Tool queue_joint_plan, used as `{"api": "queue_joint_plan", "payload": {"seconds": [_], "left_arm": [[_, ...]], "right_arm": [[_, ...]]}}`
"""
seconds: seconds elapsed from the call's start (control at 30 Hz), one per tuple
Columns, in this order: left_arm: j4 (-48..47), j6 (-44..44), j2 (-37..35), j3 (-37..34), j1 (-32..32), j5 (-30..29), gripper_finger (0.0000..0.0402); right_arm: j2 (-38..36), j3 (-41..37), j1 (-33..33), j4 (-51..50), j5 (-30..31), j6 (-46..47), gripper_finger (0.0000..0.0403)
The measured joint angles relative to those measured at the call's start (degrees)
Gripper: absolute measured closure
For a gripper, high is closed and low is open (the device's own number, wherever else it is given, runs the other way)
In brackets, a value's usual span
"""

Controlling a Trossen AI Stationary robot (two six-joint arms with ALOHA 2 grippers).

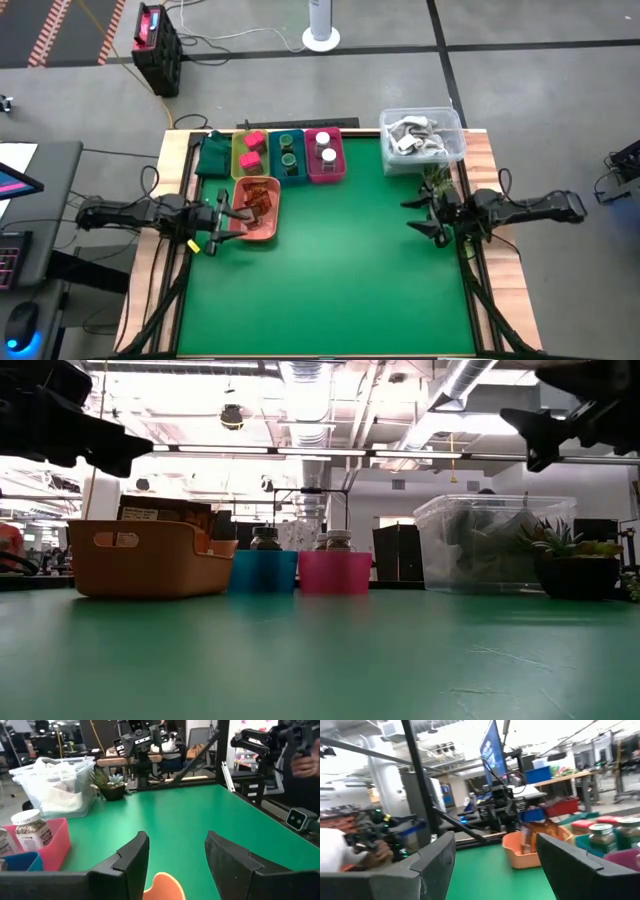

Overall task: Sort spices by type
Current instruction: Return to Home Position

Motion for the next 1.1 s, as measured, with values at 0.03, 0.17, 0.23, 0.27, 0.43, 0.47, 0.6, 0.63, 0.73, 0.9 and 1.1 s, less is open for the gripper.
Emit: {"api": "queue_joint_plan", "payload": {"seconds": [0.03, 0.17, 0.23, 0.27, 0.43, 0.47, 0.6, 0.63, 0.73, 0.9, 1.1], "left_arm": [[-0.1, 0.6, 0.0, 0.0, -0.2, 0.0, 0.0220], [-0.2, 1.1, 0.0, 0.0, -0.7, -0.2, 0.0221], [-0.2, 0.3, 0.0, 0.0, -0.7, -0.6, 0.0221], [-0.2, -0.7, 0.0, 0.0, -0.7, -0.6, 0.0221], [-0.2, -6.8, 0.0, 0.0, -0.7, -0.6, 0.0221], [-0.2, -7.3, 0.0, 0.0, -0.7, -0.6, 0.0221], [-0.3, -7.4, 0.0, -0.1, -0.7, -0.8, 0.0221], [-0.3, -7.0, 0.0, -0.1, -0.7, -0.8, 0.0221], [-0.3, -6.1, 0.0, -0.1, -0.7, -0.9, 0.0221], [-0.3, -6.5, 0.0, -0.1, -0.7, -0.9, 0.0221], [-0.3, -6.5, 0.0, -0.1, -0.7, -1.0, 0.0221]], "right_arm": [[0.0, 0.0, 0.5, 0.0, 0.0, 0.9, 0.0101], [0.2, 0.0, 2.1, -0.4, 0.0, 4.0, 0.0101], [0.2, 0.0, 2.5, -1.4, 0.0, 4.1, 0.0101], [0.2, 0.0, 2.8, -1.9, 0.0, 4.1, 0.0101], [0.2, -0.1, 3.0, -5.6, 0.0, -0.3, 0.0101], [0.2, -0.1, 3.0, -6.5, 0.0, -0.7, 0.0101], [0.3, -0.1, 3.0, -10.4, 0.0, -0.7, 0.0101], [0.2, -0.1, 3.0, -11.4, 0.0, -0.7, 0.0101], [0.3, -0.1, 3.0, -14.6, 0.0, -0.7, 0.0101], [0.2, -0.1, 3.0, -20.1, 0.0, -0.8, 0.0101], [0.3, 0.0, 3.0, -21.4, 0.0, -0.9, 0.0101]]}}
